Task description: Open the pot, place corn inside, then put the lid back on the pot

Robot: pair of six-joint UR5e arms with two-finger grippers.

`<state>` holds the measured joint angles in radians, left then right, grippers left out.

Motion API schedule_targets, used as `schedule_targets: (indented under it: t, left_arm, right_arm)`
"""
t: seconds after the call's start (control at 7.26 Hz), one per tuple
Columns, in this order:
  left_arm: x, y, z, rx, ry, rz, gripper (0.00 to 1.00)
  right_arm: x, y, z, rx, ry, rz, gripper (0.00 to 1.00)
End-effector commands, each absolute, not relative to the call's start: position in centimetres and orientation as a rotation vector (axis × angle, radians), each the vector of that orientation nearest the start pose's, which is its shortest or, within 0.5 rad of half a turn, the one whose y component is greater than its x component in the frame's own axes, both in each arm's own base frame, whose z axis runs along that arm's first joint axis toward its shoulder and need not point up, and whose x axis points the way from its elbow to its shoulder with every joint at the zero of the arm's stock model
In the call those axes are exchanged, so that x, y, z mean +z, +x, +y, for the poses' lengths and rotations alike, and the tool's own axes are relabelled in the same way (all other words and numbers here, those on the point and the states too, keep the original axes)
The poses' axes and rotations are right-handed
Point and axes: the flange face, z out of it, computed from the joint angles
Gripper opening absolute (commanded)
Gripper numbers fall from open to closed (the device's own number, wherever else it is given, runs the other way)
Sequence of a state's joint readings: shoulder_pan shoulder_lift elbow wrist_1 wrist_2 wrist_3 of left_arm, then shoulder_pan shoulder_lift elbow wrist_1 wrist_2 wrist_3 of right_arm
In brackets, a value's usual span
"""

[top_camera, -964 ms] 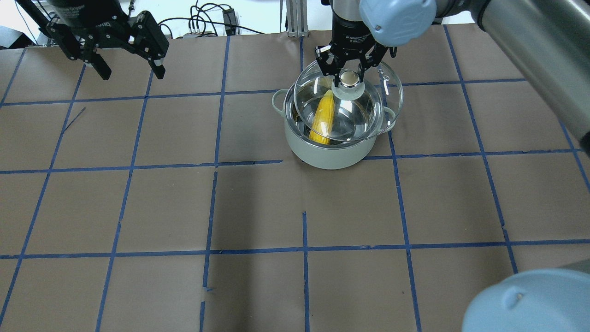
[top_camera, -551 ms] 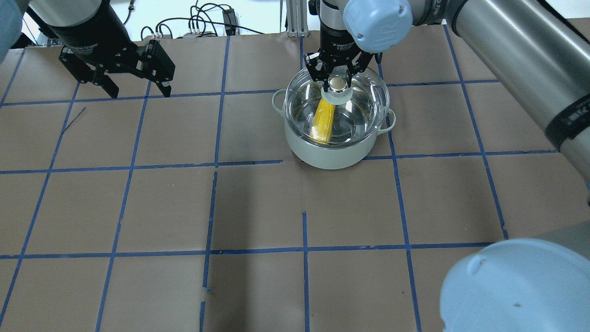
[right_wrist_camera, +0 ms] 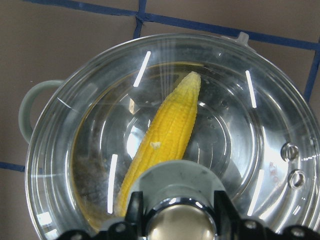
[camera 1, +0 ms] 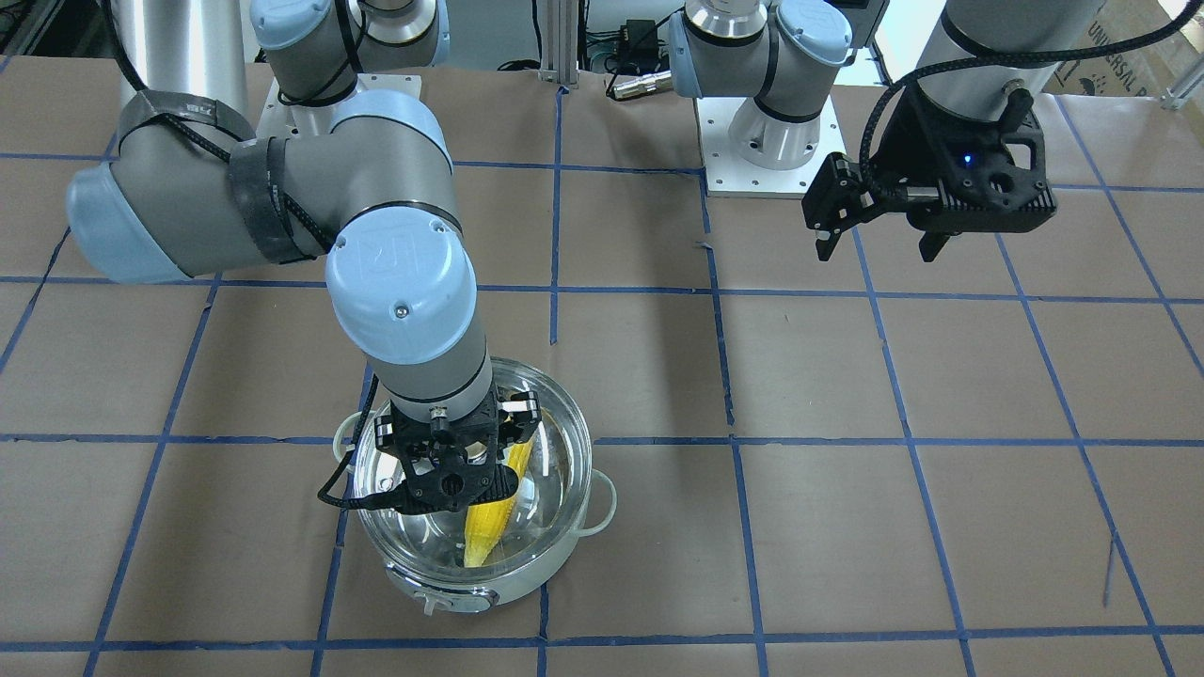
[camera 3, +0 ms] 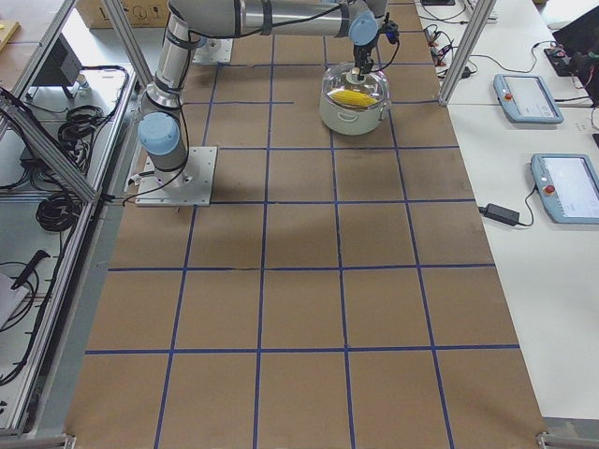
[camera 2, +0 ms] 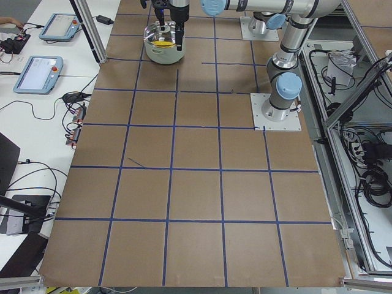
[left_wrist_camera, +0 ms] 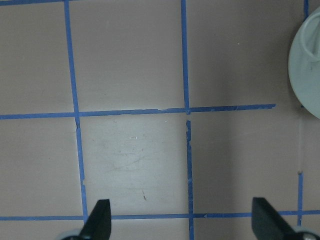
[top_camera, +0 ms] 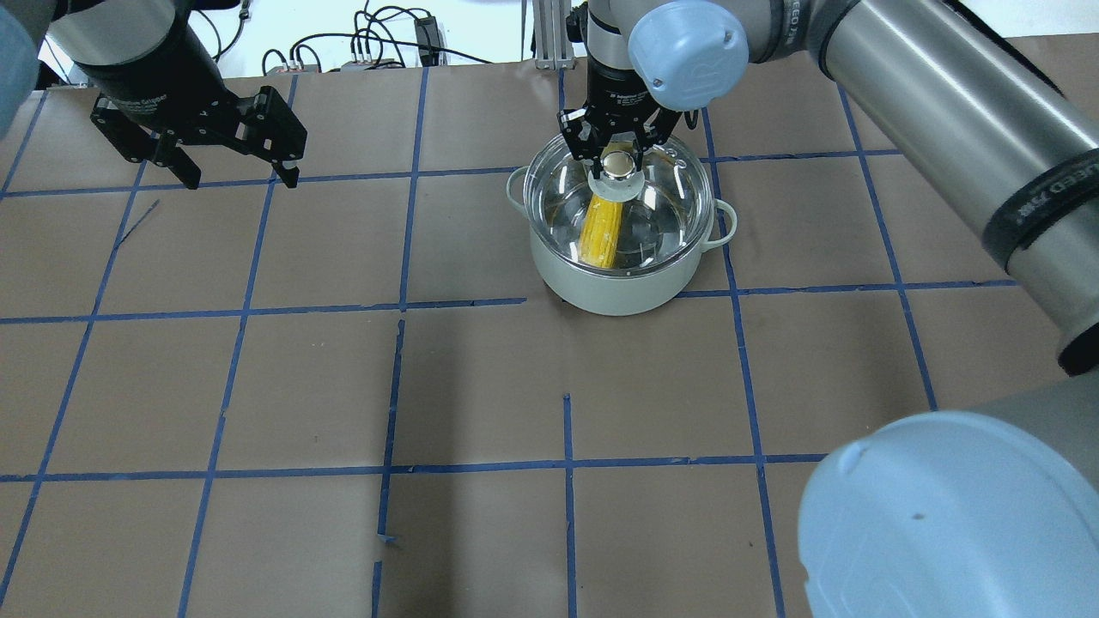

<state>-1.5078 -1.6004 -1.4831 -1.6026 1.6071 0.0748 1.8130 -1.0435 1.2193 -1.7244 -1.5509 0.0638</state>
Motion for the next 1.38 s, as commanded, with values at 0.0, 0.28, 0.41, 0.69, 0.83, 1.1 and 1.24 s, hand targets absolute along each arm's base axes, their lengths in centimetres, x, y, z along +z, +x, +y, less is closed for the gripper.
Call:
schedule_targets:
  t: [0.0, 0.28, 0.41, 0.69, 0.83, 1.1, 1.24]
  left_arm:
    - [51.44, -9.43, -51.51, -0.036, 0.009, 3.103, 1.0]
    - [51.36, -9.42, -51.63, -0.034, 0.011, 3.103, 1.0]
    - [51.36, -9.42, -51.63, -0.034, 0.011, 3.103, 1.0]
    - [50.93, -9.59, -51.4, -0.024, 0.016, 3.119, 1.0]
    - [50.83, -9.88, -51.39, -0.023, 0.015, 3.148, 1.0]
    - [50.87, -9.82, -51.03, -0.017, 0.012, 3.139, 1.0]
    - [51.09, -9.75, -50.93, 0.015, 0.007, 3.133, 1.0]
  right_arm:
    - [35.61, 29.79, -64.63, 0.042, -0.28, 3.114, 0.32]
    - [35.62, 29.78, -64.65, 0.04, -0.28, 3.116, 0.32]
    - [35.61, 29.77, -64.64, 0.042, -0.278, 3.116, 0.32]
    - [35.75, 29.72, -64.56, 0.039, -0.264, 3.12, 0.32]
    - [35.85, 29.66, -64.54, 0.035, -0.264, 3.126, 0.32]
    - [35.75, 29.66, -64.57, 0.038, -0.264, 3.126, 0.32]
    - [35.5, 29.72, -64.54, 0.046, -0.264, 3.121, 0.32]
